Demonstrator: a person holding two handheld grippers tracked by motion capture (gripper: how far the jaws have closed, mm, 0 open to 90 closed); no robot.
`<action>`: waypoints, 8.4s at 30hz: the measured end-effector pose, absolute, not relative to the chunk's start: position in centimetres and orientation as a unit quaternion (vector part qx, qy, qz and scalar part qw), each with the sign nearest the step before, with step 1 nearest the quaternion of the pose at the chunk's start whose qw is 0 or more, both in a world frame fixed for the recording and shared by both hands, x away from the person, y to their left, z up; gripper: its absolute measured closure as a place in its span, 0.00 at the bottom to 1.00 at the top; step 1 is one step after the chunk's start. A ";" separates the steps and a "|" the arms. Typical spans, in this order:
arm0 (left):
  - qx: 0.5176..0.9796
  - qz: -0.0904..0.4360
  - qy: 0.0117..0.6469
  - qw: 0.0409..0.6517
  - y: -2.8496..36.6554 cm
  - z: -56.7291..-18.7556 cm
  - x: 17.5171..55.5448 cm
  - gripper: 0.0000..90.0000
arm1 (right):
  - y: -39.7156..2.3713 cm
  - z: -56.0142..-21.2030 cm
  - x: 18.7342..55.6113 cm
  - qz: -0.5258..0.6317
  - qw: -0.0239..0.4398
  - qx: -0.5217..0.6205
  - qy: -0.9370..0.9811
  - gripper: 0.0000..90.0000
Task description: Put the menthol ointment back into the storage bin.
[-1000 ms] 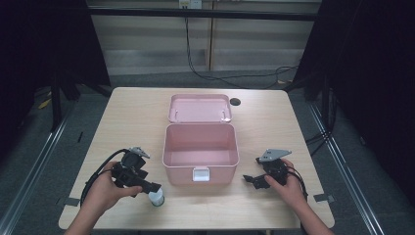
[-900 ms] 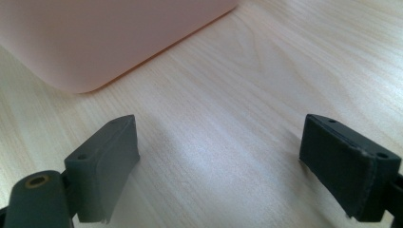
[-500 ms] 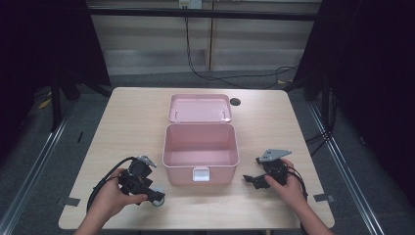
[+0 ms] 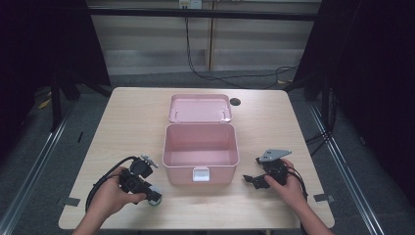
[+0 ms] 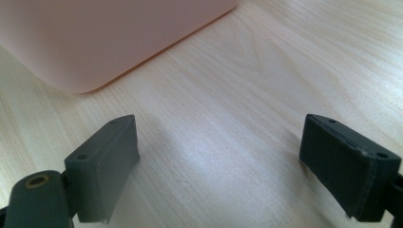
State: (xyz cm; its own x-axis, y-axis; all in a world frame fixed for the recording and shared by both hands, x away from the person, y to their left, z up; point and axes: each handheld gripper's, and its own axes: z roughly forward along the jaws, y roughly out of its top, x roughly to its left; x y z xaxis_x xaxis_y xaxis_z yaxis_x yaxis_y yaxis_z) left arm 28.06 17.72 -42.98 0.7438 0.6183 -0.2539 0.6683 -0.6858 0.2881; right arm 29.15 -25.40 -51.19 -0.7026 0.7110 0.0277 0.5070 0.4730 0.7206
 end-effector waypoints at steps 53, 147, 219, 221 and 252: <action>0.907 -0.049 0.386 0.164 17.1 -29.9 34.8 0.55 | -25.4 -51.2 29.1 0.366 0.140 0.362 0.846 0.13; 0.892 -0.007 0.417 0.175 4.7 -36.2 41.5 0.55 | -25.4 -51.2 29.1 0.367 0.140 0.362 0.846 0.13; 0.889 -0.018 0.416 0.190 2.1 -43.1 41.8 0.55 | -25.4 -51.2 29.1 0.367 0.140 0.362 0.846 0.13; 0.889 -0.018 0.417 0.191 2.0 -43.1 41.8 0.55 | -25.4 -51.2 29.1 0.367 0.140 0.361 0.846 0.13; 0.889 -0.010 0.412 0.200 2.6 -43.8 41.9 0.52 | -25.4 -51.2 29.1 0.366 0.139 0.363 0.845 0.13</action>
State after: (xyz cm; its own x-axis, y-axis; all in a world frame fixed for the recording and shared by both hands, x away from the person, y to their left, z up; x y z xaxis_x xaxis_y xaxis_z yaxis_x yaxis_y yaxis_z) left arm 41.86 2.61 -43.81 0.6607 0.7284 -0.1815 0.7360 -0.5811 0.3472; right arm 29.10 -25.37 -51.18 -0.6976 0.7159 0.0303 0.5119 0.4684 0.7202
